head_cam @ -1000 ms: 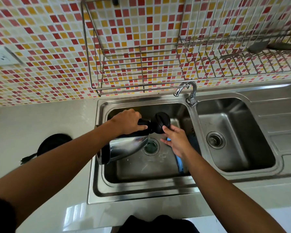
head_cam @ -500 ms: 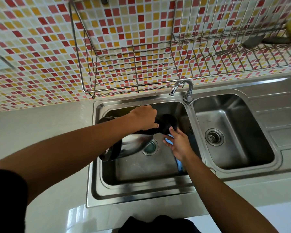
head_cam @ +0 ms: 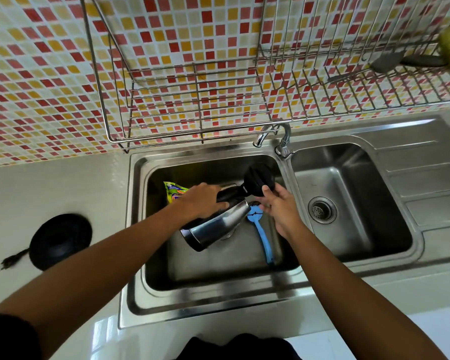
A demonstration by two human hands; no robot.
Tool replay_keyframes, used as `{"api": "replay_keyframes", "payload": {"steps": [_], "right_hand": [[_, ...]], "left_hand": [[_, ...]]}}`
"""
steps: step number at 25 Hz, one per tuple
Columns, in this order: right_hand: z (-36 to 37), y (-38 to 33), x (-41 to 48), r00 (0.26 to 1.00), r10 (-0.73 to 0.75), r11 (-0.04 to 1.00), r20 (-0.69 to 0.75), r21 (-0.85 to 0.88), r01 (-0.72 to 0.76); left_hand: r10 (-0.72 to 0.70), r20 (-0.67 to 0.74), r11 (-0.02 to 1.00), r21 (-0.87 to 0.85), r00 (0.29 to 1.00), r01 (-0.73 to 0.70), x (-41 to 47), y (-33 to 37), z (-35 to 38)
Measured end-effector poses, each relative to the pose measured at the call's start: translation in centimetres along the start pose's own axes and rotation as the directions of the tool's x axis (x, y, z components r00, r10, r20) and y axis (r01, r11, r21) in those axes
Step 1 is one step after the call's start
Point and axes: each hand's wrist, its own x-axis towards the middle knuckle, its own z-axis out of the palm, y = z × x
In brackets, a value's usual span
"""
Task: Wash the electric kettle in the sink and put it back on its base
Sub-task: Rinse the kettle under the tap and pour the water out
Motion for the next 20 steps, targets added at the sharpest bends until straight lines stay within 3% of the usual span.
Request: {"api": "replay_keyframes", "payload": {"steps": [6, 12, 16, 20], "right_hand": [[0.9, -0.9, 1.0, 0.992, -0.106, 0.979, 0.068, -0.168, 0.116], [2.1, -0.1, 1.1, 0.960, -0.232, 0.881, 0.160, -0.384, 0.277], [3.1, 1.2, 0.4, 0.929, -0.315, 0.811, 0.195, -0.453, 0.370], [4.0, 3.2, -0.9, 0.909, -0.313, 0.755, 0.275, -0.508, 0.414]], "left_hand": [[-0.153, 0.036, 0.975, -0.156, 0.988, 0.156, 1.3, -2.2, 5.2], [-0.291, -0.068, 0.901, -0.354, 0.954, 0.249, 2.2, -2.2, 7.6], [-0.374, 0.027, 0.798, -0.501, 0.927, 0.336, 2.7, -2.7, 8.7], [-0.289, 0.180, 0.762, -0.552, 0.940, 0.339, 2.8, -5.9, 7.7]]}}
